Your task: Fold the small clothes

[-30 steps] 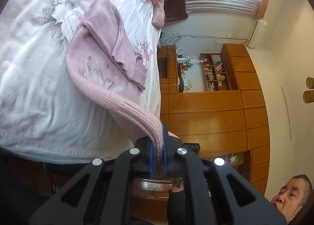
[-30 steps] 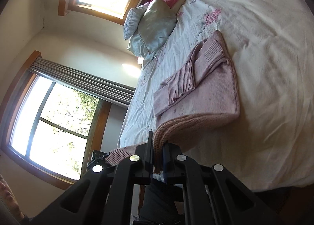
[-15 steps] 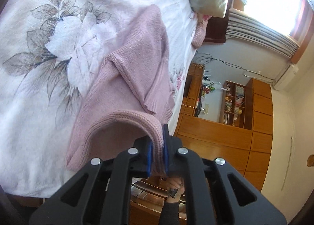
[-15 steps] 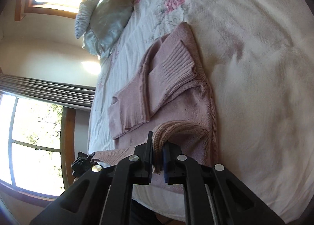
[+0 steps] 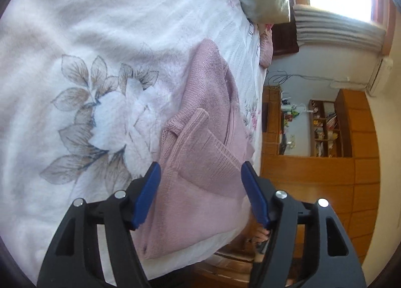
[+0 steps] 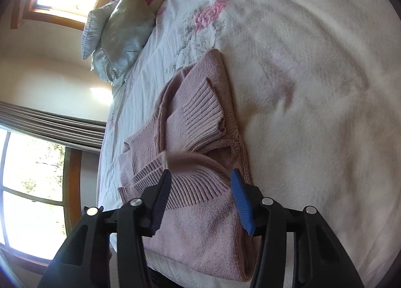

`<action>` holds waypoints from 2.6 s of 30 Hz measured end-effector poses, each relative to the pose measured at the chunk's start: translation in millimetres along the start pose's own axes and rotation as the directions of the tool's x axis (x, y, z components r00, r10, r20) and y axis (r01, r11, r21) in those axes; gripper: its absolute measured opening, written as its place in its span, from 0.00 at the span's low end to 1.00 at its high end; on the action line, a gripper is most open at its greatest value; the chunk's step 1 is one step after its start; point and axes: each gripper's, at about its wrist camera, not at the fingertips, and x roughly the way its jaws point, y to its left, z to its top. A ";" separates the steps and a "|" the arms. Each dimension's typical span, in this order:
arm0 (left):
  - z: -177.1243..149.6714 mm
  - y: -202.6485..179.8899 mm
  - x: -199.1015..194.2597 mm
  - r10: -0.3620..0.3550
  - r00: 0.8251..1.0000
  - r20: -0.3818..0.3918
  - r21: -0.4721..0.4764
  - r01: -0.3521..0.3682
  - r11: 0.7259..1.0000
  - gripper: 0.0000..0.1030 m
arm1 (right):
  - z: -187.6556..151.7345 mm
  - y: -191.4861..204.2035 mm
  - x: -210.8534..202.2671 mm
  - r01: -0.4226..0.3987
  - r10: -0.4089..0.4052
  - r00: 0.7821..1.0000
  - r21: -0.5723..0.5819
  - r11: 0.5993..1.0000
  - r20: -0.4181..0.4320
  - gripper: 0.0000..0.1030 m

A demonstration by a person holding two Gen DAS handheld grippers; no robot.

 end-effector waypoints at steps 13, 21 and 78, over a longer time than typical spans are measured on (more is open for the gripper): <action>5.8 -59.9 51.0 0.292 0.956 0.007 0.426 -0.267 0.865 0.80 | -8.9 19.8 28.9 0.113 -0.120 0.993 -0.279 0.954 -0.008 0.50; 11.8 -56.1 74.5 0.422 0.906 -0.006 0.462 -0.372 0.805 0.42 | -6.0 26.5 43.1 0.105 -0.123 0.992 -0.348 0.932 -0.030 0.60; 128.1 -110.7 95.0 0.292 0.953 0.078 0.314 -0.301 0.900 0.05 | 100.1 65.4 92.7 0.305 -0.290 0.952 -0.247 0.920 0.096 0.09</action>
